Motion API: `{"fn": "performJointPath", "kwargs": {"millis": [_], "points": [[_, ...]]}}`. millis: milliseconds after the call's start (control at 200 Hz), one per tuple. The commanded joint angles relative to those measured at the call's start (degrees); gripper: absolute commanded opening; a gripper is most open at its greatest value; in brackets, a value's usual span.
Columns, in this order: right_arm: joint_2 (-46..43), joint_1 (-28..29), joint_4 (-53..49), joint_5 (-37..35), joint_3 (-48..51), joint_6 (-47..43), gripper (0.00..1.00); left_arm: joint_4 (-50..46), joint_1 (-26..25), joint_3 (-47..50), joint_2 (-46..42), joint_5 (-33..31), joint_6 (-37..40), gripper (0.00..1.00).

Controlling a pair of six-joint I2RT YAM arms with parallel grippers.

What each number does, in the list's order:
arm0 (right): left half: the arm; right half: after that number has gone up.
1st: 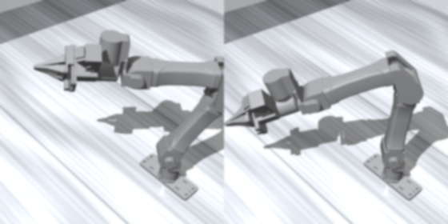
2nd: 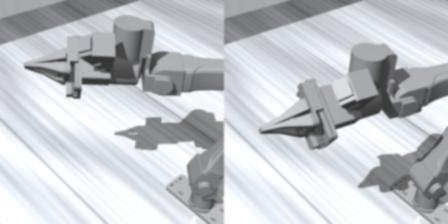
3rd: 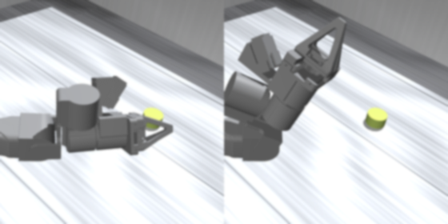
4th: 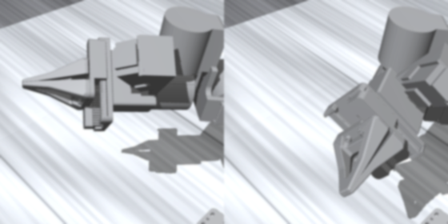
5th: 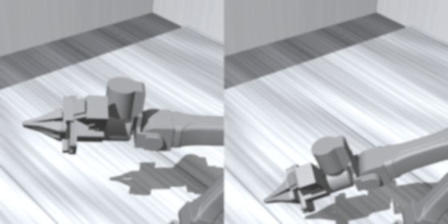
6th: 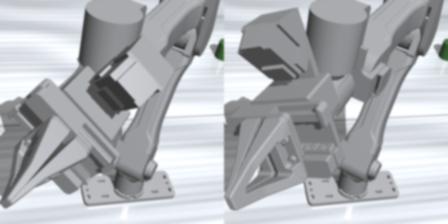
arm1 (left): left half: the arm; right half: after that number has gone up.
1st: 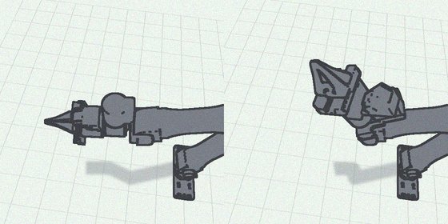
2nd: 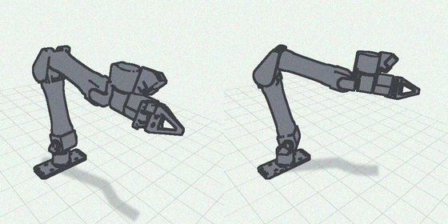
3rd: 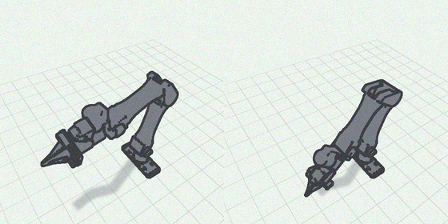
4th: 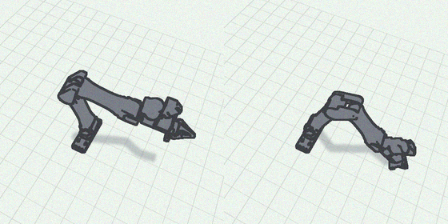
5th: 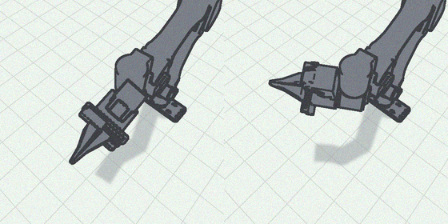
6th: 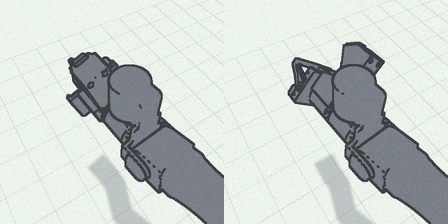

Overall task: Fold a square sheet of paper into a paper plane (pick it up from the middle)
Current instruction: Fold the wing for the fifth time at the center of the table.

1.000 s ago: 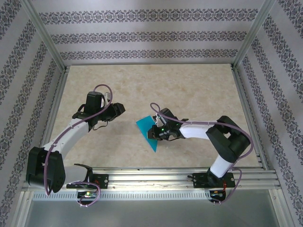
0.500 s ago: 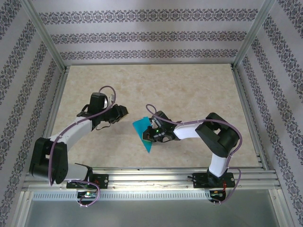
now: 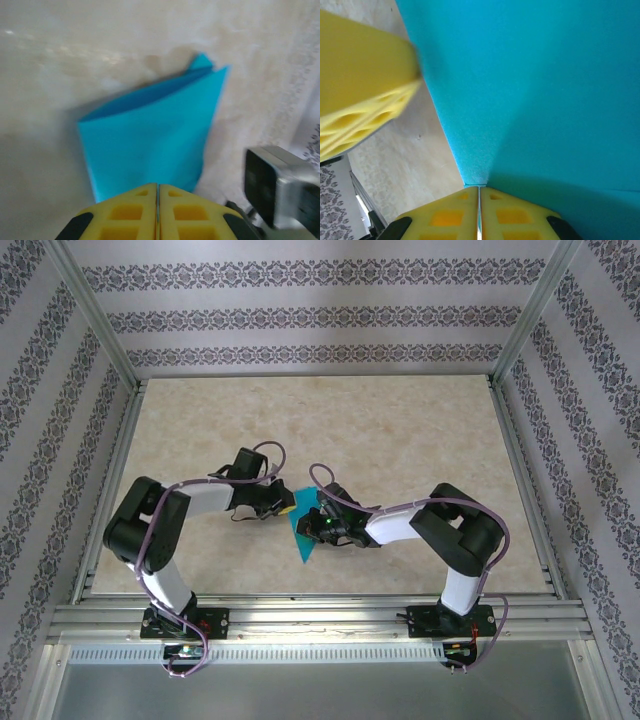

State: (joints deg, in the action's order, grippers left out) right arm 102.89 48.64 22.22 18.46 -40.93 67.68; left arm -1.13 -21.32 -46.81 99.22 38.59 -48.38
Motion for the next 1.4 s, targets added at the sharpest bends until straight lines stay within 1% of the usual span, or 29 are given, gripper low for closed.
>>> {"fn": "performJointPath", "kwargs": {"millis": [0, 45, 105, 155, 245, 330, 420, 570, 664, 959, 1074, 1144, 1229, 1349, 1394], "points": [[-1.3, 0.3, -2.5, -3.7, 2.0, -0.2, 0.15, -1.7, -0.3, -1.1, 1.0, -4.5, 2.0, 0.08], [-2.1, -0.1, -2.6, -2.7, 1.5, -1.5, 0.19, -0.4, -0.3, -0.3, 1.9, -4.4, 2.3, 0.06], [-3.4, -0.8, -3.2, -1.1, 0.9, -3.3, 0.20, 0.2, -0.3, -0.3, 3.7, -3.0, 2.7, 0.05], [-5.5, -1.4, -4.4, -2.3, 1.3, -3.9, 0.21, 0.5, -0.3, -0.3, 4.6, -2.6, 2.9, 0.05], [-9.9, -3.6, -7.7, -4.4, 3.0, -5.1, 0.28, 0.3, -0.3, 0.1, 4.6, -3.5, 3.4, 0.05], [-12.1, -6.9, -10.7, -4.4, 5.0, -5.9, 0.30, 0.0, -0.3, 0.3, 4.3, -4.3, 4.3, 0.05], [-13.1, -10.0, -9.9, -3.1, 7.3, -5.6, 0.30, 0.3, -0.2, 0.0, 4.7, -3.0, 5.0, 0.05], [-12.7, -12.2, -9.4, -0.4, 7.0, -6.4, 0.31, 0.1, -0.2, -0.6, 5.1, -2.5, 5.9, 0.05], [-10.9, -12.4, -9.5, 1.9, 5.1, -7.1, 0.31, 0.7, -0.2, -0.5, 5.2, -2.2, 5.8, 0.05], [-7.9, -10.8, -9.9, 3.2, 4.0, -4.9, 0.28, 1.5, -0.3, -0.1, 5.4, -1.8, 5.3, 0.05], [-10.8, -8.9, -12.5, -0.9, 4.8, -1.8, 0.28, 1.4, -0.2, -0.2, 5.1, -1.9, 5.3, 0.05], [-11.4, -8.3, -14.8, -0.9, 4.4, 1.5, 0.26, 1.4, -0.2, -0.2, 5.0, -2.4, 5.4, 0.05], [-11.9, -7.5, -16.6, -1.8, 4.1, 3.4, 0.27, 1.4, -0.1, -0.5, 5.3, -2.3, 5.3, 0.05], [-10.6, -6.9, -15.7, -1.1, 4.1, 6.3, 0.27, 1.4, -0.1, -0.8, 5.5, -2.1, 5.3, 0.04], [-10.0, -6.7, -13.9, -1.1, 4.4, 6.7, 0.27, 1.3, -0.1, -0.9, 5.4, -1.9, 5.3, 0.04]]}}
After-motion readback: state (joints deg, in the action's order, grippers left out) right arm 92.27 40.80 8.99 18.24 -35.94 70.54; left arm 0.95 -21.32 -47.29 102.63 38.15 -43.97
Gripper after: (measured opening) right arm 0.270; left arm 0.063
